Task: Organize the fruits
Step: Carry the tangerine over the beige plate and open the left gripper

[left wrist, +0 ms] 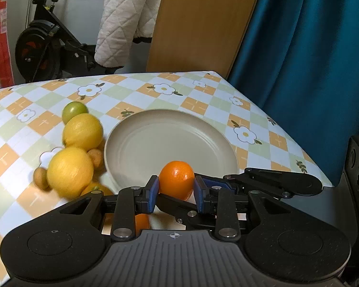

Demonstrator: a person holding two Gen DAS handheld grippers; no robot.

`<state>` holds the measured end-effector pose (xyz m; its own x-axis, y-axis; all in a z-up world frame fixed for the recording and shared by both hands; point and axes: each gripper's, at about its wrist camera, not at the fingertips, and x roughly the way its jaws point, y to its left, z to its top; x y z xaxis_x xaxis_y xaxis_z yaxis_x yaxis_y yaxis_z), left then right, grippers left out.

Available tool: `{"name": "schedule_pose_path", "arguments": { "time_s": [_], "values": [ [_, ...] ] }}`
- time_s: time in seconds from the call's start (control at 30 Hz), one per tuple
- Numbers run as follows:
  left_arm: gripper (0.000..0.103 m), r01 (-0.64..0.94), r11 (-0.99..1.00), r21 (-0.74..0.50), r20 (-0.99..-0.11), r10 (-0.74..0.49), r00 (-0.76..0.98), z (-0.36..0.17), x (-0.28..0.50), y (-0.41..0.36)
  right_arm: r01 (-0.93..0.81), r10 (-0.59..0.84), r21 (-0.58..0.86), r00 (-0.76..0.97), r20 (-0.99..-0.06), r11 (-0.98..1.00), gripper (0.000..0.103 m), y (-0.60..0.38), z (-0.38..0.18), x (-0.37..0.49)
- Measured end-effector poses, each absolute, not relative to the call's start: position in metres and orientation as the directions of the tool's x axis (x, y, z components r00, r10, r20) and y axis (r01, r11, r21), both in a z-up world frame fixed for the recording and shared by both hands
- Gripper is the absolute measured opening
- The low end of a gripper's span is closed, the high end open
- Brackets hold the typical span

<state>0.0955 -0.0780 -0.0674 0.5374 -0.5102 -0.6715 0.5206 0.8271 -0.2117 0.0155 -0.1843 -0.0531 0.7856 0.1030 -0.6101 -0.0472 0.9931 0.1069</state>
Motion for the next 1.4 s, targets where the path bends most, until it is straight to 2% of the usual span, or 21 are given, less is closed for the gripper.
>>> {"name": "schedule_pose_path", "arguments": {
  "time_s": [0.6,1.0,1.4],
  "values": [
    [0.033,0.496,0.830,-0.254,-0.691,-0.514,0.508,-0.085,0.162,-0.118,0.021,0.047,0.102,0.785,-0.617,0.995,0.033,-0.235,-0.077,0.068],
    [0.034,0.495,0.834,-0.242,-0.700,-0.504,0.506,-0.094,0.169,-0.133,0.080,-0.007,0.091,0.788,-0.616,0.993,0.033,-0.246,-0.090,0.073],
    [0.040,0.497,0.843,-0.207,-0.710,-0.479,0.516,-0.098,0.168,-0.140,0.093,-0.039,0.057,0.787,-0.616,0.994,0.036,-0.239,-0.092,0.072]
  ]
}}
